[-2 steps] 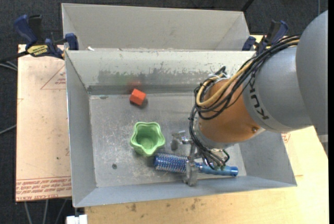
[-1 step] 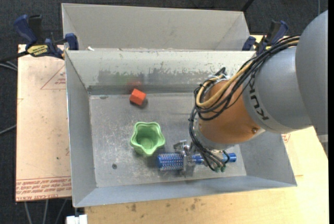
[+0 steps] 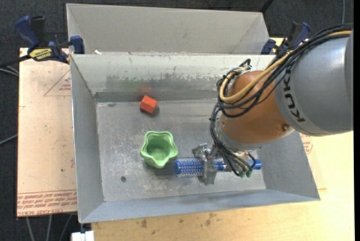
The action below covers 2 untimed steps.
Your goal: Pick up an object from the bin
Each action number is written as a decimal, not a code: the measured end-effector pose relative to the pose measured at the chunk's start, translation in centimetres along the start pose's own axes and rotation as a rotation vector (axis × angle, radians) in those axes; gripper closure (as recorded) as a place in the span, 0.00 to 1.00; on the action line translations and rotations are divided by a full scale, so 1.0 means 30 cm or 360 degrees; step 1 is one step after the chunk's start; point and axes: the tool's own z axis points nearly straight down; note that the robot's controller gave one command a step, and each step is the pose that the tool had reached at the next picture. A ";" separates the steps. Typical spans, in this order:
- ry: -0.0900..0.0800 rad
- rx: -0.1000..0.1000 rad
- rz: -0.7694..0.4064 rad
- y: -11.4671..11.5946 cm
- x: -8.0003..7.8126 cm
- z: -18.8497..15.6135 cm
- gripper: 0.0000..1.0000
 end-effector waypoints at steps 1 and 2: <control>0.0000 0.0000 0.0000 0.002 -0.003 -0.086 1.00; -0.0001 0.0000 0.0000 0.003 -0.007 -0.221 1.00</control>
Offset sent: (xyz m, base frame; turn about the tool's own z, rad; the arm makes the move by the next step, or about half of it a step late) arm 0.0000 0.0000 0.0255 0.0000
